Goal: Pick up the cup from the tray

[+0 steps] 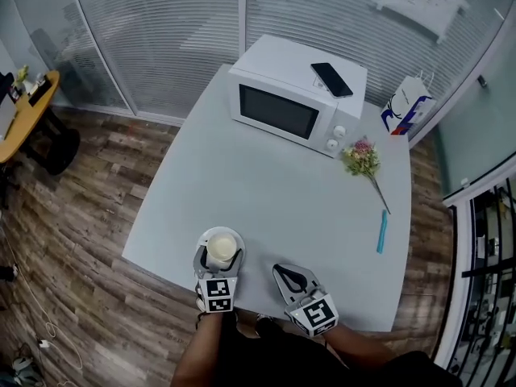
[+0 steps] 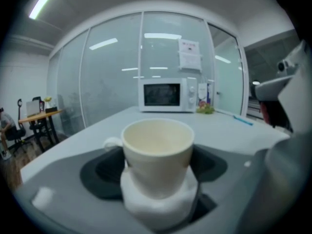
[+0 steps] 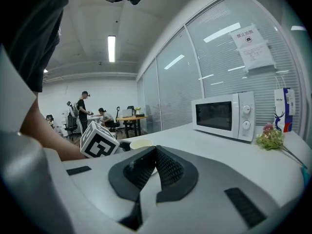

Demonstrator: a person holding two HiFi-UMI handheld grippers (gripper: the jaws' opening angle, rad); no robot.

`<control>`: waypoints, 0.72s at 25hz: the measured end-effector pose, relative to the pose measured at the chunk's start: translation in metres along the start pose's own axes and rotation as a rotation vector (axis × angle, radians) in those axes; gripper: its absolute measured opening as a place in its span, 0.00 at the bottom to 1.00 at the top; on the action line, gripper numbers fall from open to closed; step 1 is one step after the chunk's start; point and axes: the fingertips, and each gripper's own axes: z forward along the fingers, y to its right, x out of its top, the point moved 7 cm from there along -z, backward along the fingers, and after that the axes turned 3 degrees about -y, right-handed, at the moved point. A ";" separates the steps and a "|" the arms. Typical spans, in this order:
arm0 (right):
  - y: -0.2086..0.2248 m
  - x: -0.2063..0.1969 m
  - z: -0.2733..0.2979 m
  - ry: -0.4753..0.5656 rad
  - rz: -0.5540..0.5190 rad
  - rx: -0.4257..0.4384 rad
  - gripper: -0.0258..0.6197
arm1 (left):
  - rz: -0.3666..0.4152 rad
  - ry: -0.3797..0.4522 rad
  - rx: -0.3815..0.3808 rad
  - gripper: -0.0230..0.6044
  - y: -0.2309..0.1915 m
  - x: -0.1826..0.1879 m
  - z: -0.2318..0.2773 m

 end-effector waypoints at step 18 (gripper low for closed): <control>0.007 0.027 -0.006 0.107 -0.023 -0.034 0.05 | 0.004 0.187 0.043 0.69 0.001 0.082 -0.079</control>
